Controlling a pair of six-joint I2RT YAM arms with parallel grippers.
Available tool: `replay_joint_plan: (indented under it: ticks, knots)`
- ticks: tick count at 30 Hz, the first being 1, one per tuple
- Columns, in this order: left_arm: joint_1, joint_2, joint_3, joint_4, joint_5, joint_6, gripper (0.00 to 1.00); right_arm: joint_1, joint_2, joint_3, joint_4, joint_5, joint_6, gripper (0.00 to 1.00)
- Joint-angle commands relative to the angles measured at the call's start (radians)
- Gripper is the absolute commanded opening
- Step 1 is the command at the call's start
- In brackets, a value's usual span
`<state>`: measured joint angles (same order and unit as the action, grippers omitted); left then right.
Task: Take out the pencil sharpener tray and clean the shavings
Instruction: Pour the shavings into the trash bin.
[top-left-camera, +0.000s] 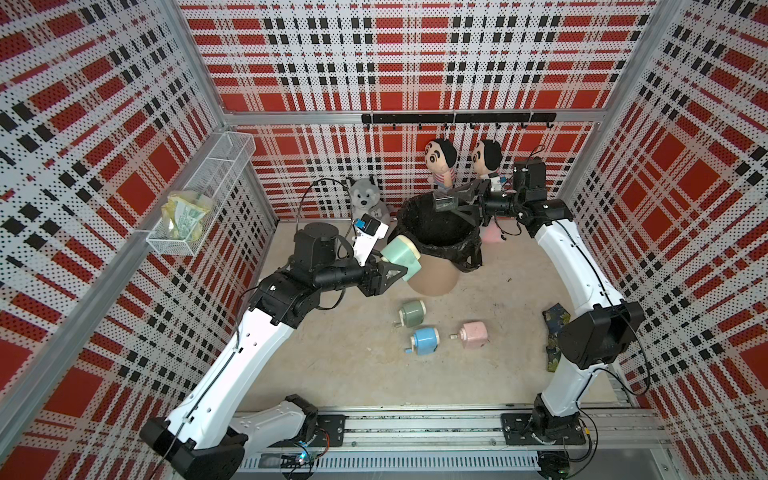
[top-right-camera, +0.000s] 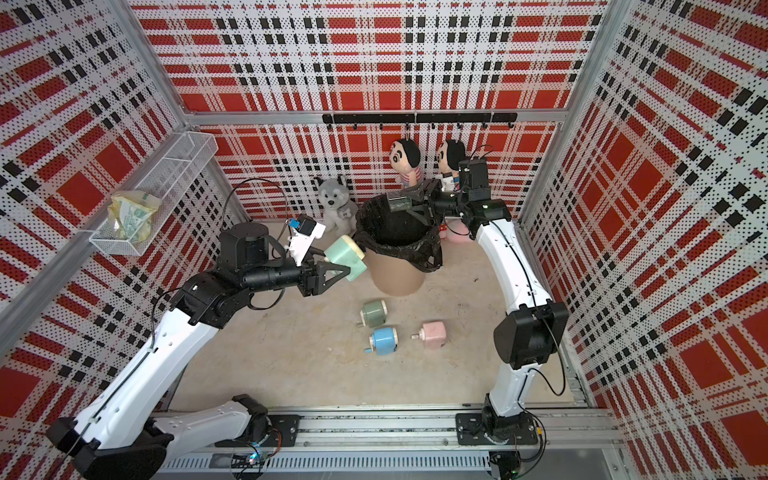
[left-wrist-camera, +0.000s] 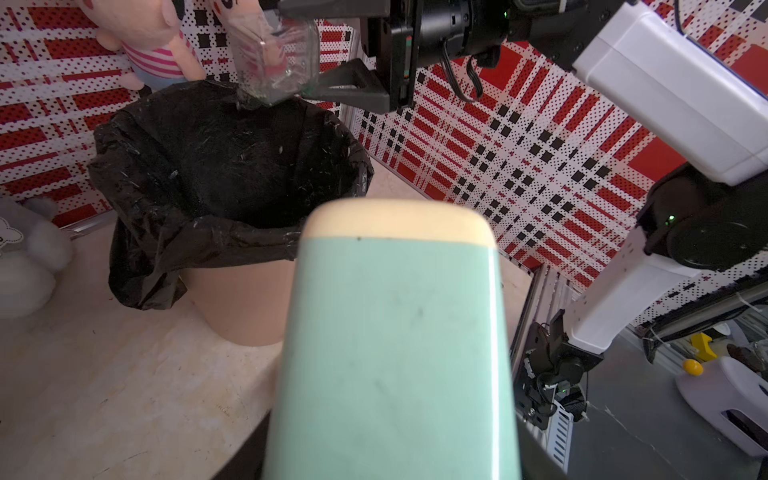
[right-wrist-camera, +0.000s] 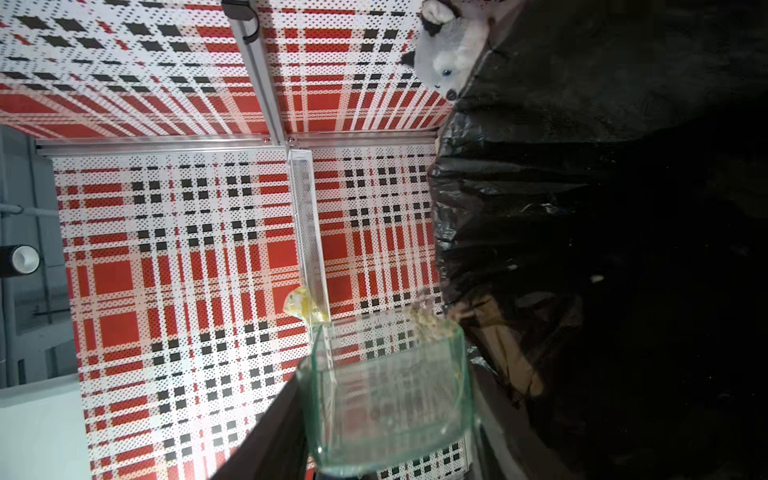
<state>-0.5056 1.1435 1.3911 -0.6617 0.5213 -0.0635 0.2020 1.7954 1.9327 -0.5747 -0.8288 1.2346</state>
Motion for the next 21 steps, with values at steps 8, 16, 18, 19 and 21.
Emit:
replay_joint_plan:
  ticks: [8,16,18,19,21]
  knots:
    - [0.008,0.009,0.001,0.027,-0.184,-0.011,0.50,0.006,-0.109,-0.112,0.105,0.202,-0.250,0.50]
    - [0.021,0.037,-0.001,0.033,-0.221,-0.016,0.50,0.004,-0.152,-0.115,0.065,0.282,-0.373,0.51]
    - [0.022,0.039,0.001,0.032,-0.216,-0.017,0.50,-0.016,-0.127,-0.128,0.101,0.187,-0.302,0.50]
    - [0.023,0.040,0.003,0.032,-0.217,-0.017,0.50,-0.024,-0.115,-0.132,0.115,0.154,-0.264,0.50]
    - [0.028,0.040,0.003,0.032,-0.214,-0.020,0.50,-0.035,-0.112,-0.166,0.180,0.111,-0.170,0.50]
